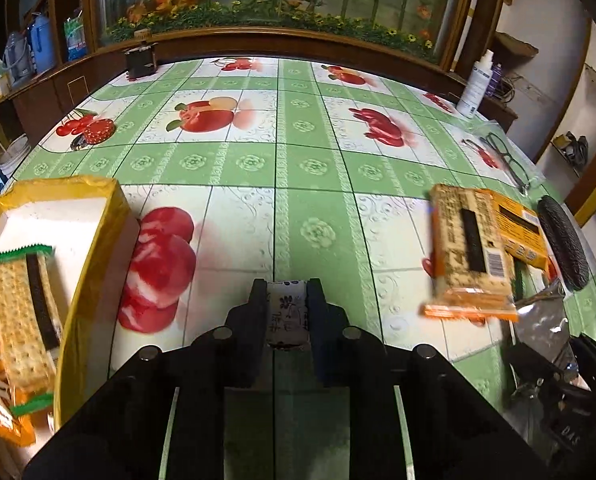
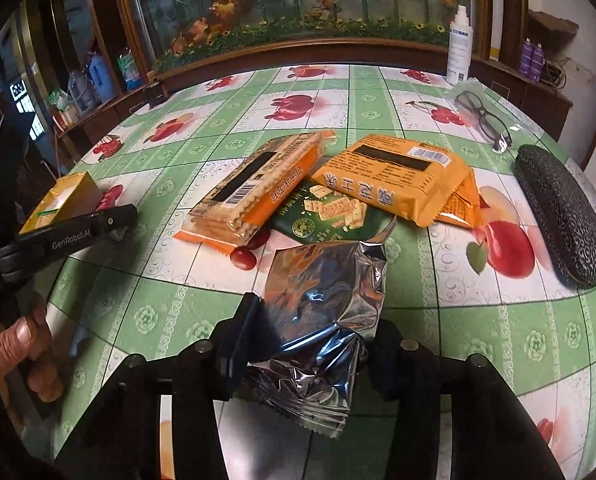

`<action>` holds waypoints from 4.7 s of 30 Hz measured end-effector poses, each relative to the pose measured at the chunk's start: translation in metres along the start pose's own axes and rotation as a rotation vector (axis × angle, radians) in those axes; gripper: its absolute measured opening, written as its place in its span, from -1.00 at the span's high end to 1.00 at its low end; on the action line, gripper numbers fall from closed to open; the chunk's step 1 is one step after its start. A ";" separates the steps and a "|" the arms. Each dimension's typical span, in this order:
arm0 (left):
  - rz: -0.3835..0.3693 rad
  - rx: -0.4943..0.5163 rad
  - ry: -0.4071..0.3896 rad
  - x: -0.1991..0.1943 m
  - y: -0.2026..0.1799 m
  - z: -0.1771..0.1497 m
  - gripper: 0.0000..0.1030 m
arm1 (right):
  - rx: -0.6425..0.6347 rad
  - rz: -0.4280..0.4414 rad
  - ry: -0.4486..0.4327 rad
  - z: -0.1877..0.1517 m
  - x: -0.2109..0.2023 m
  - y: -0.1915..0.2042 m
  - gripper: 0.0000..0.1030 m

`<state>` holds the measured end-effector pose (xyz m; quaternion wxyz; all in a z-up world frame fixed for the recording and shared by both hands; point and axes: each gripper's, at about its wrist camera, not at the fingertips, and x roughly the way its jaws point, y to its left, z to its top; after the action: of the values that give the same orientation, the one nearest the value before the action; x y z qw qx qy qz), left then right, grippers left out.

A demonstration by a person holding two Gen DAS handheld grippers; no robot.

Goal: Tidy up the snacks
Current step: 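Grasp a white-blue milk candy with the left tool while the right tool grasps a silver foil bag, then carry the candy and foil bag over the tray and open both tools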

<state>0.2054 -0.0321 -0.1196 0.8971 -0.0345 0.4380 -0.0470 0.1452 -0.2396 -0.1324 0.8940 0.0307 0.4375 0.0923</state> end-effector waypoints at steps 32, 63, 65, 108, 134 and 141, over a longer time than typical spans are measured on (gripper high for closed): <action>-0.036 -0.016 -0.176 -0.144 0.014 -0.065 0.68 | 0.032 0.200 -0.080 -0.041 -0.074 0.002 0.54; 0.236 -0.206 -0.235 -0.188 0.137 -0.102 0.67 | -0.151 0.498 -0.108 -0.001 -0.089 0.143 0.55; 0.238 -0.215 -0.236 -0.188 0.140 -0.104 0.67 | -0.162 0.516 -0.104 0.001 -0.087 0.153 0.55; 0.252 -0.272 -0.197 -0.171 0.173 -0.103 0.67 | -0.161 0.646 -0.016 0.040 0.004 0.256 0.55; 0.370 -0.198 -0.188 -0.169 0.149 -0.093 -0.52 | -0.114 0.594 -0.016 0.040 0.012 0.238 -0.46; 0.375 -0.194 -0.177 -0.166 0.142 -0.093 -0.52 | -0.068 0.581 -0.042 0.040 -0.006 0.203 -0.46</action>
<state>0.0380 0.1260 -0.0610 0.9175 -0.0427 0.3588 0.1662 0.1450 -0.0401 -0.0762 0.8396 0.1267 0.3883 0.3581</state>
